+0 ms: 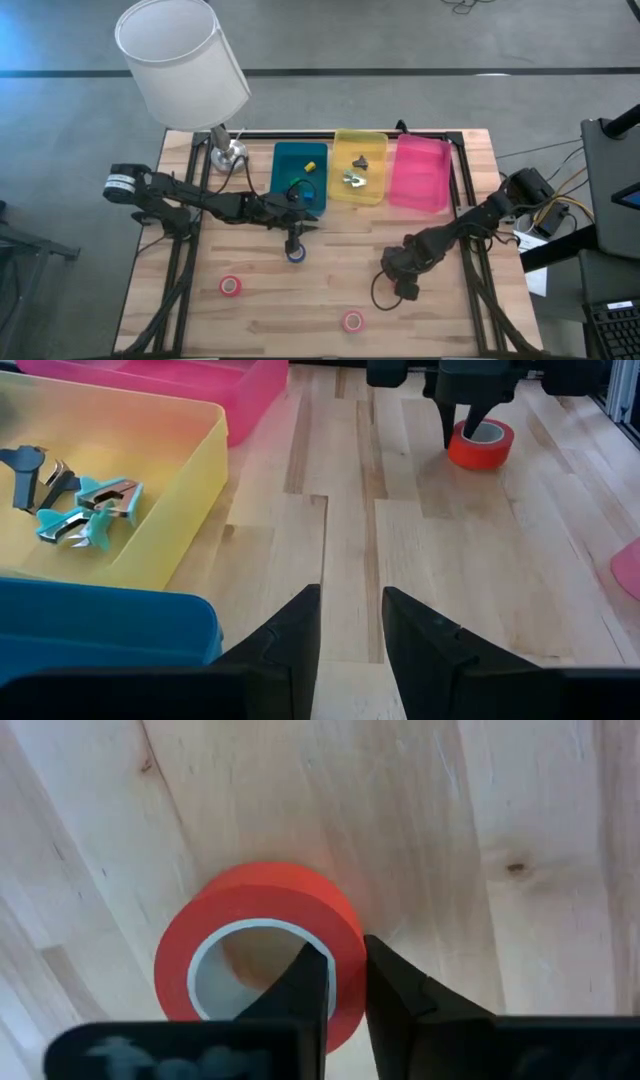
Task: Pick and place Stapler, Stapler remover, tape
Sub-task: Put the right orange tape on the pink bin
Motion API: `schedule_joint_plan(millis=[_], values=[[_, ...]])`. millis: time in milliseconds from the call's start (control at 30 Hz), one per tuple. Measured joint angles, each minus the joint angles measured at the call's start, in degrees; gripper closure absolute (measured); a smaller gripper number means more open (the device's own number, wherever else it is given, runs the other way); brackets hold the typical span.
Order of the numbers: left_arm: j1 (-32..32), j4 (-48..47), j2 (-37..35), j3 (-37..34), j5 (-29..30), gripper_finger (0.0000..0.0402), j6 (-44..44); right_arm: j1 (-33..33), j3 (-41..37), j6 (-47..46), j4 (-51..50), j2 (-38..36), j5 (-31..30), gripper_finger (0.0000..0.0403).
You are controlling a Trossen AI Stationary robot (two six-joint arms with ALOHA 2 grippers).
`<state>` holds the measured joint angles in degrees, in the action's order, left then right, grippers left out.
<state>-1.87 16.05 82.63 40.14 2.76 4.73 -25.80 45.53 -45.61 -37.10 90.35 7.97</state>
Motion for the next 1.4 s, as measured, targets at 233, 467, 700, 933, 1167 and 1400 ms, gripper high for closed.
schedule_joint_plan(millis=[233,467,700,933,1167,1400], values=[[0.0,0.0,0.0,0.0,0.3,0.0289,0.0,0.0,0.0,0.2,0.0,-0.5,1.6,0.0357],[0.0,0.0,0.0,0.0,0.2,0.0289,0.0,0.9,0.1,-0.1,-2.9,-5.2,1.2,0.0353],[0.0,0.3,0.0,0.0,0.2,0.0289,-0.2,3.7,1.7,2.2,-10.8,-13.3,-3.6,0.0356],[0.0,0.4,0.0,0.0,0.1,0.0289,-0.2,10.0,6.4,6.8,-22.8,-21.3,-9.7,0.0352],[0.0,0.6,0.0,0.0,0.1,0.0289,-0.2,21.5,10.9,16.3,-27.7,-26.1,-12.1,0.0351],[0.0,0.9,0.0,0.0,-0.1,0.0289,-0.2,37.6,11.5,24.7,-29.2,-24.9,-23.2,0.0351]])
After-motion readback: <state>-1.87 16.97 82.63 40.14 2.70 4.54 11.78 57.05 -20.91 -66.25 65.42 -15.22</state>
